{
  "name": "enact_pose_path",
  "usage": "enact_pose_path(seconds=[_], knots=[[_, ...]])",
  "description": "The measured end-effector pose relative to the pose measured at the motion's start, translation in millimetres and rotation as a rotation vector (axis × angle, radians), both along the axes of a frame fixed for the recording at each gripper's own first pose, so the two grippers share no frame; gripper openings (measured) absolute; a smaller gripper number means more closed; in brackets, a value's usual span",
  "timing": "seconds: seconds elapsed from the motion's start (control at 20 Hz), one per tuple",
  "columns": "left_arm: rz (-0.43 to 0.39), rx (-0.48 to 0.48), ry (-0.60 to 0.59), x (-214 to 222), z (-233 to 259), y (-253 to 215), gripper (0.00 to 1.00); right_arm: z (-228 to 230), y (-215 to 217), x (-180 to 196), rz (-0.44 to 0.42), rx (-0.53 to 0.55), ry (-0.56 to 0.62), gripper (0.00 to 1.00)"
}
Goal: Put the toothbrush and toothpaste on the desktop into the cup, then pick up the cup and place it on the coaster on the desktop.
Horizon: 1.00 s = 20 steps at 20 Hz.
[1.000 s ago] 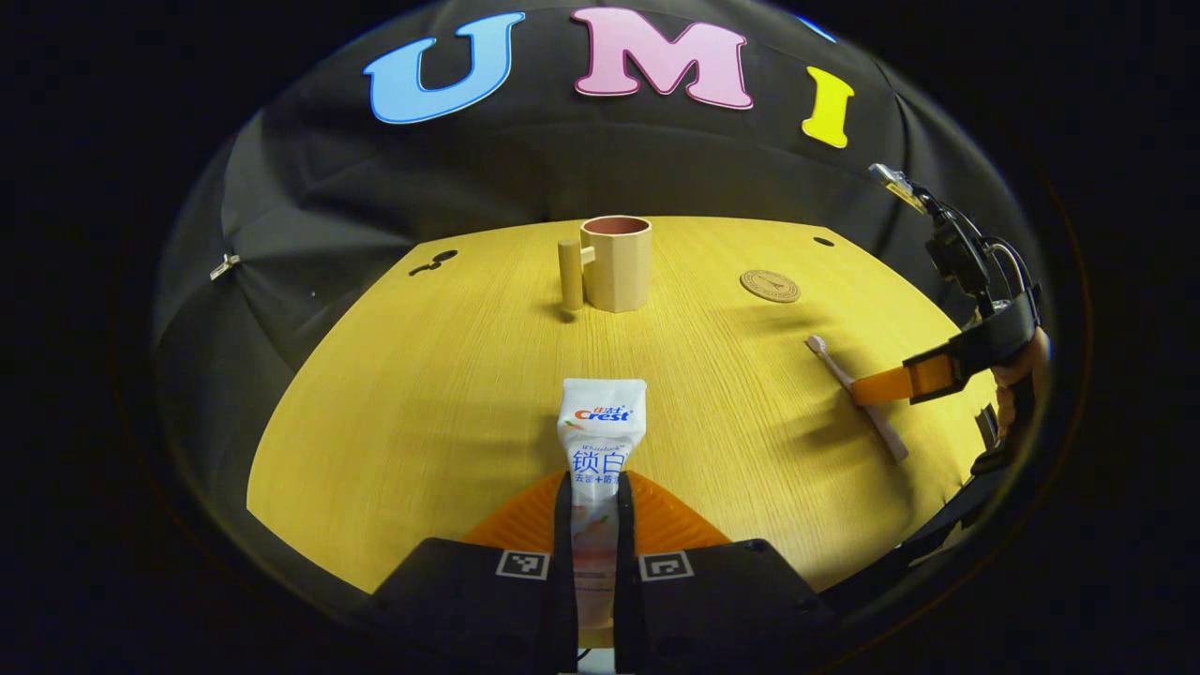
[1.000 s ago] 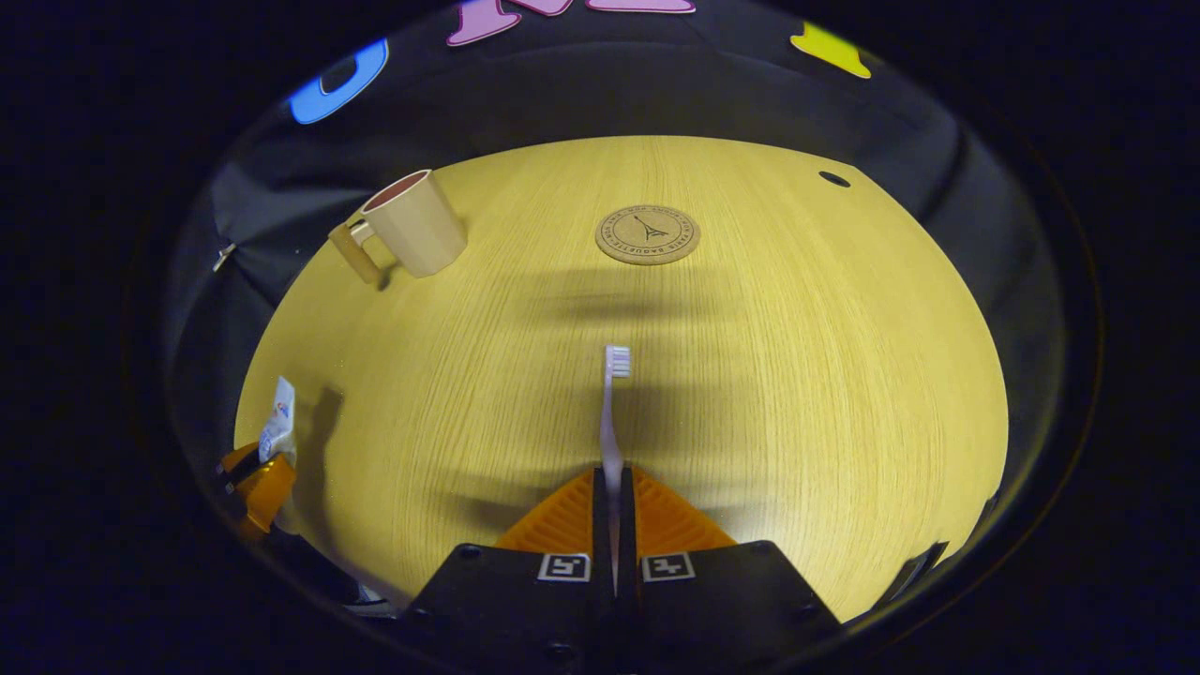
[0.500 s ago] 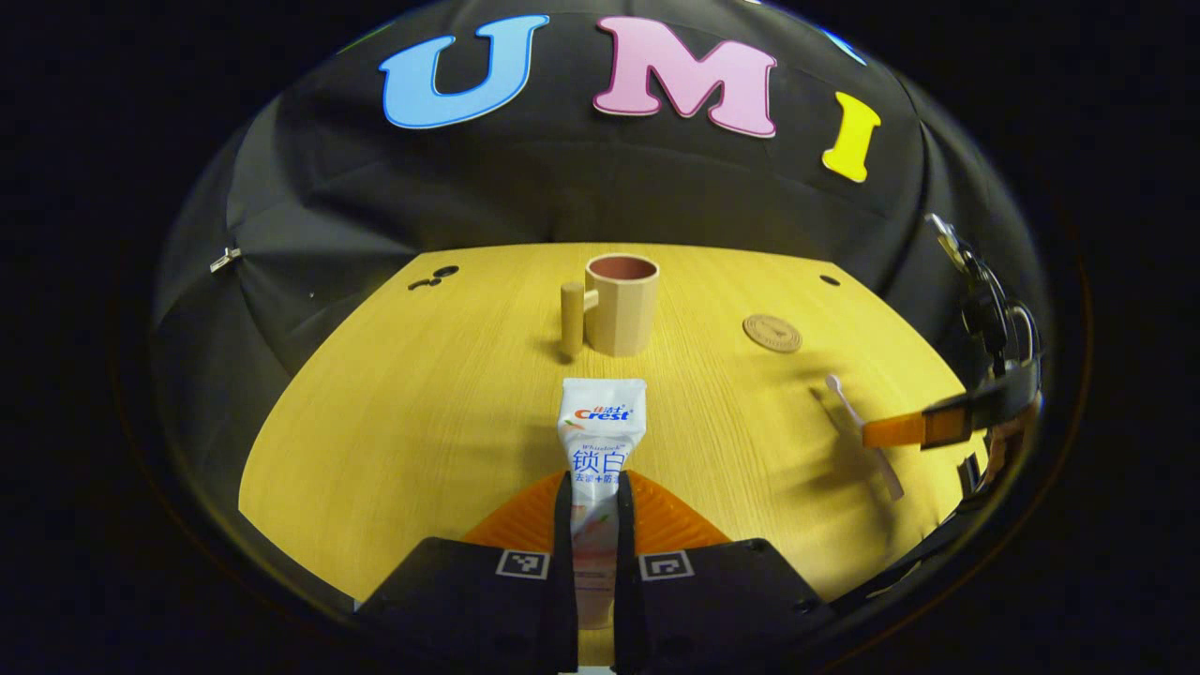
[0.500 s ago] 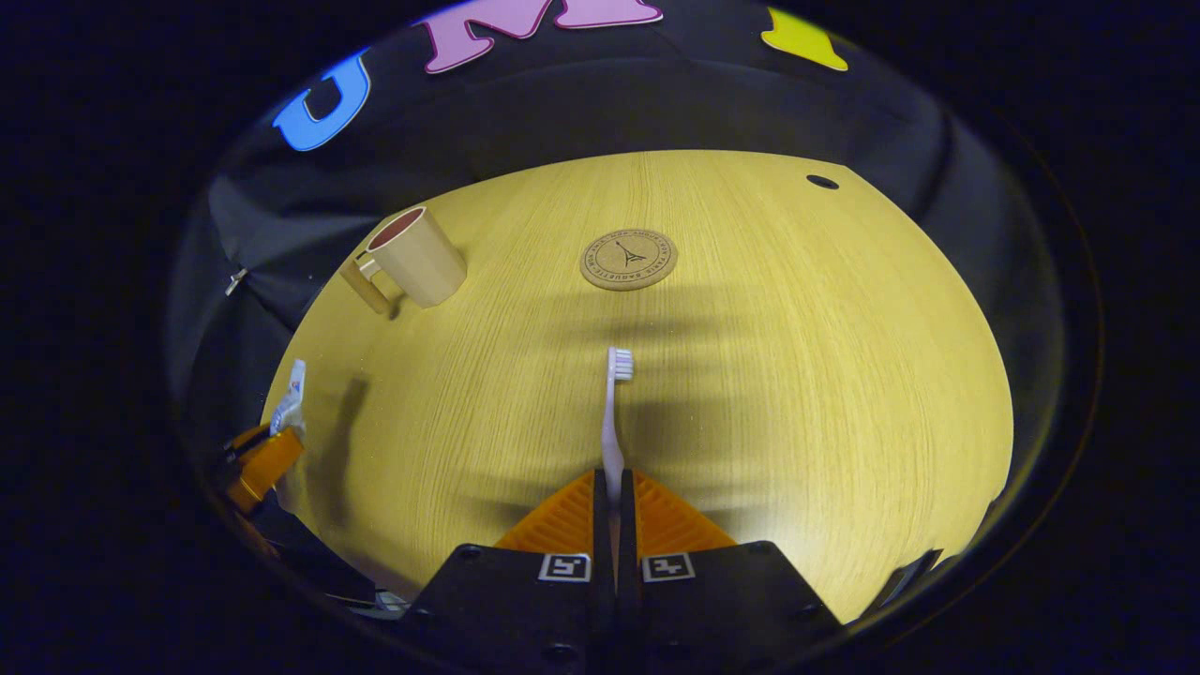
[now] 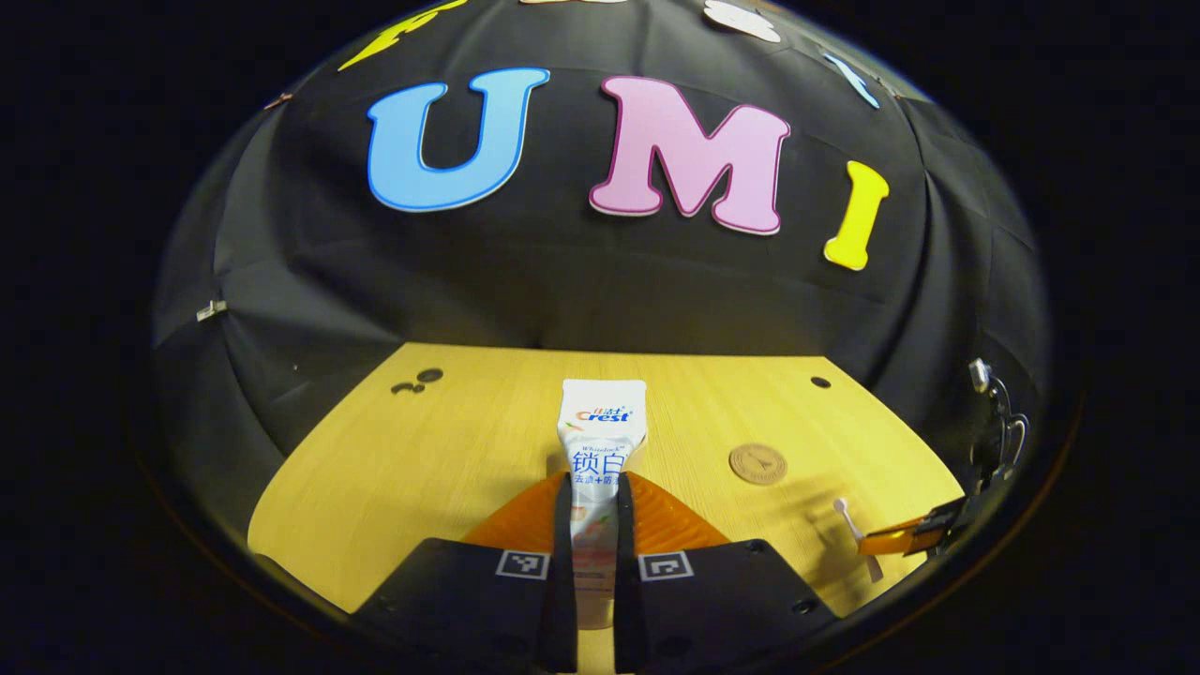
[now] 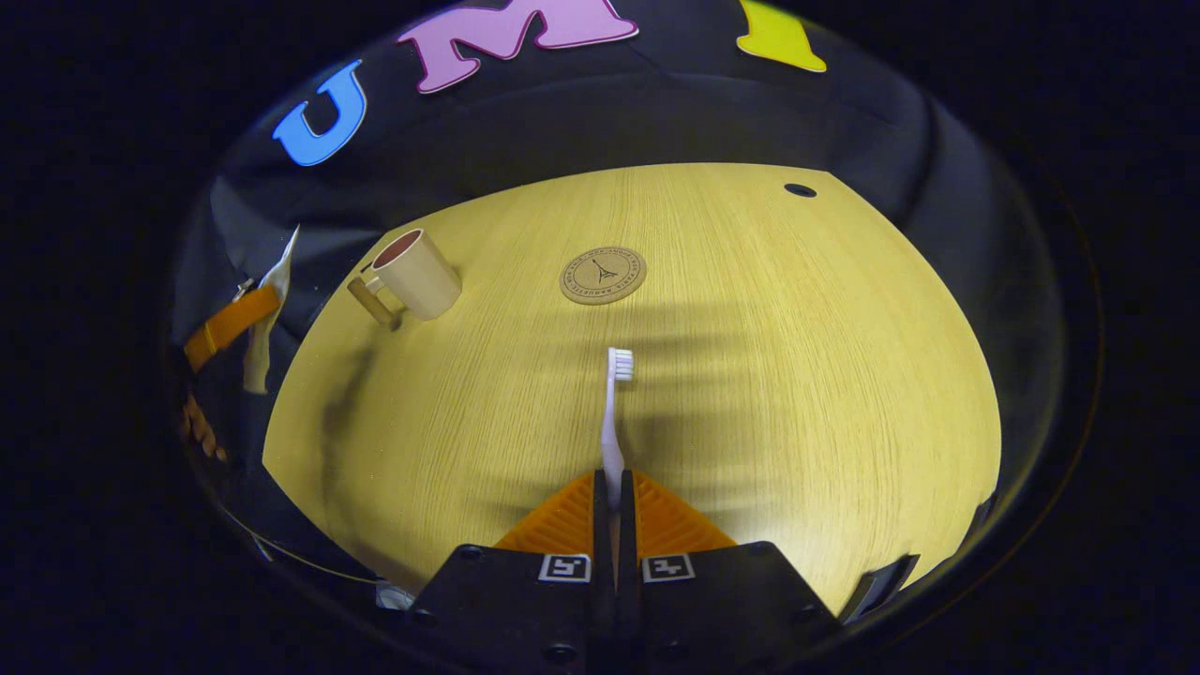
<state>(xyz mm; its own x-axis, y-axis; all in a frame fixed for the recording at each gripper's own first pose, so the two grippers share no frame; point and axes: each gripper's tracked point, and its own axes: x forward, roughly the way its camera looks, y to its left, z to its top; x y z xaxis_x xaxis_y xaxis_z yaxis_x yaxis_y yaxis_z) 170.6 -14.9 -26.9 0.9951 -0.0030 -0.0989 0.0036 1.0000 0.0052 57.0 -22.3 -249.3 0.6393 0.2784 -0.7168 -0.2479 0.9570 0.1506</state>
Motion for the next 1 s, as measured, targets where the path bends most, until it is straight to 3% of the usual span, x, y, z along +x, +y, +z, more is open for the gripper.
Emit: enact_pose_path(seconds=[0.5,1.0], knots=[[-0.02,-0.084,-0.201,100.1,81.1,-17.0,0.2,6.9,-15.9,-11.7,0.013,0.022,0.029,0.05],[0.058,-0.196,-0.243,174.7,60.7,-11.9,0.2,0.0,-41.0,-1.0,-0.022,0.031,0.079,0.05]])
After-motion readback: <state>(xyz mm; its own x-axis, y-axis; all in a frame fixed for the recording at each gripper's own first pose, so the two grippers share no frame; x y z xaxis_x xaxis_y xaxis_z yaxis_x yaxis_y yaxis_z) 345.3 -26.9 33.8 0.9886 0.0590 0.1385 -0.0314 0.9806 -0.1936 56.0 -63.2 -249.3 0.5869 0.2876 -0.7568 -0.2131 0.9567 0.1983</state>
